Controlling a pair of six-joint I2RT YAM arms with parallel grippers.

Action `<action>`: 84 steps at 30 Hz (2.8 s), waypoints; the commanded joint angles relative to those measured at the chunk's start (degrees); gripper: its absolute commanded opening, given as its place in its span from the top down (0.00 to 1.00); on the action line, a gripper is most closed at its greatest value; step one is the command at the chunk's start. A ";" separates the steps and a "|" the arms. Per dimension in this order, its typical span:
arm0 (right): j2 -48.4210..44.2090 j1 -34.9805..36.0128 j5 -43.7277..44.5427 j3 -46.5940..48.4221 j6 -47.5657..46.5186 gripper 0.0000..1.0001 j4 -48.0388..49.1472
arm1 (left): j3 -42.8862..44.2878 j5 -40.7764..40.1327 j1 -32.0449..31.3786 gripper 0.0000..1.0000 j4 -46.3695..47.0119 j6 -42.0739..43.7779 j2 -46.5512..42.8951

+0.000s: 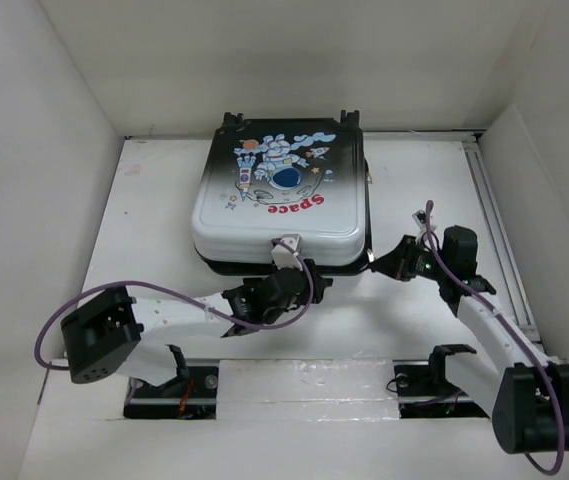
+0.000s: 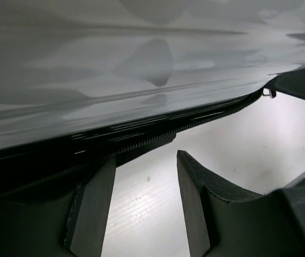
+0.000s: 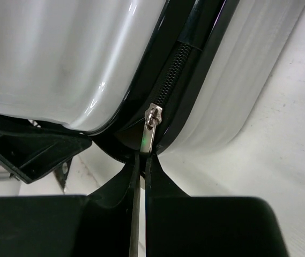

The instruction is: Pack the luggage

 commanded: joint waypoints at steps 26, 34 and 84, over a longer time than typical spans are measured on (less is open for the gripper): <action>-12.64 20.99 -5.06 15.92 6.31 1.00 -14.35 | 16.83 0.17 5.92 0.54 9.26 -1.75 20.91; -2.89 36.55 -2.85 -2.45 39.90 1.00 49.84 | 19.37 2.28 5.92 0.54 13.12 -2.90 24.33; -20.81 3.69 23.68 13.81 -3.77 1.00 -26.50 | -14.20 46.23 65.78 0.01 46.50 -31.46 2.09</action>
